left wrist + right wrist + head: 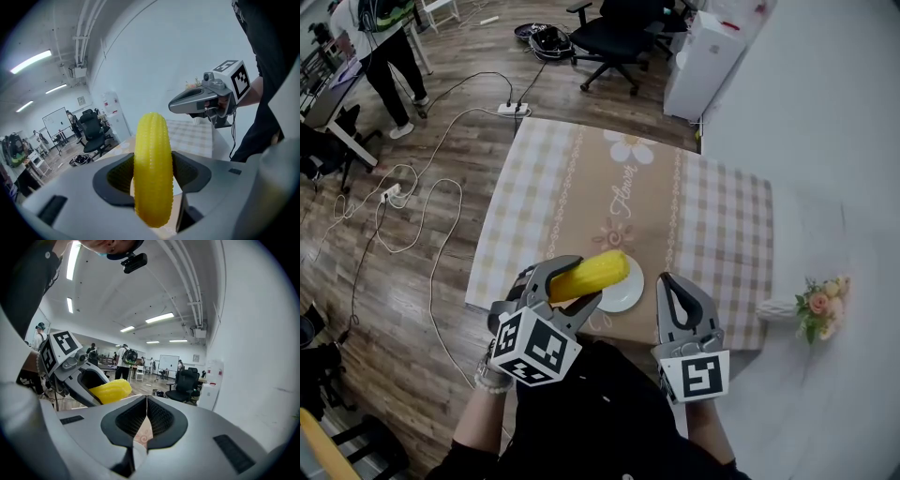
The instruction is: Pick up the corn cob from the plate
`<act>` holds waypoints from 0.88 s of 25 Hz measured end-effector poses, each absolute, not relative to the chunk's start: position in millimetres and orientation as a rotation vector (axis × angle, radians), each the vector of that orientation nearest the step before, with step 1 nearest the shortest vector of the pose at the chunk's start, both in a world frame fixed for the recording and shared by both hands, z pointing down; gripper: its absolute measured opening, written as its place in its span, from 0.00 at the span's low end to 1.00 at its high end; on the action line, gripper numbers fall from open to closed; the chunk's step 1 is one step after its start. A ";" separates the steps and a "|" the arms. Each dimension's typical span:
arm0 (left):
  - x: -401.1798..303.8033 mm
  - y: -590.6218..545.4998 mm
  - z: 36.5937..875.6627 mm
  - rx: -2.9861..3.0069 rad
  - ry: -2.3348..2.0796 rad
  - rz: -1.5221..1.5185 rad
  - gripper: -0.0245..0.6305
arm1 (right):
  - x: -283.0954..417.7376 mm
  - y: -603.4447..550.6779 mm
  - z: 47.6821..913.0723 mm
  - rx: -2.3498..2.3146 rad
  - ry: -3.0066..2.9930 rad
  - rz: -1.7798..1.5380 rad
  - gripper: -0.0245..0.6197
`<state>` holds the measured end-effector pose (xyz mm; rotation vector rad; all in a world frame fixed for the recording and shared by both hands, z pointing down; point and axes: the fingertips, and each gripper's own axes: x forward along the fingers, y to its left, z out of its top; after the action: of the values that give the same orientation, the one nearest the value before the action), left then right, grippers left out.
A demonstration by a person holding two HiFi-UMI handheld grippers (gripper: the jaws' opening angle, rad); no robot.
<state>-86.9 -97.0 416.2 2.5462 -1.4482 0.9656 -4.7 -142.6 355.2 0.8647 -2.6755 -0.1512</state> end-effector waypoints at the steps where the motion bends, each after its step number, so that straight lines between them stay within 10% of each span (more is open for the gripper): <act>1: -86.9 -96.3 415.5 2.546 -1.452 0.966 0.42 | -4.9 -142.5 355.6 0.861 -2.675 -0.155 0.10; 22: -84.1 -97.3 415.9 2.571 -1.434 0.999 0.42 | -16.5 -135.1 363.3 0.797 -2.668 -0.163 0.10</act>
<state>-84.1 -97.3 415.9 2.5706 -1.4343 0.9992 -16.5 -135.1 363.3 0.7973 -2.6677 -0.1631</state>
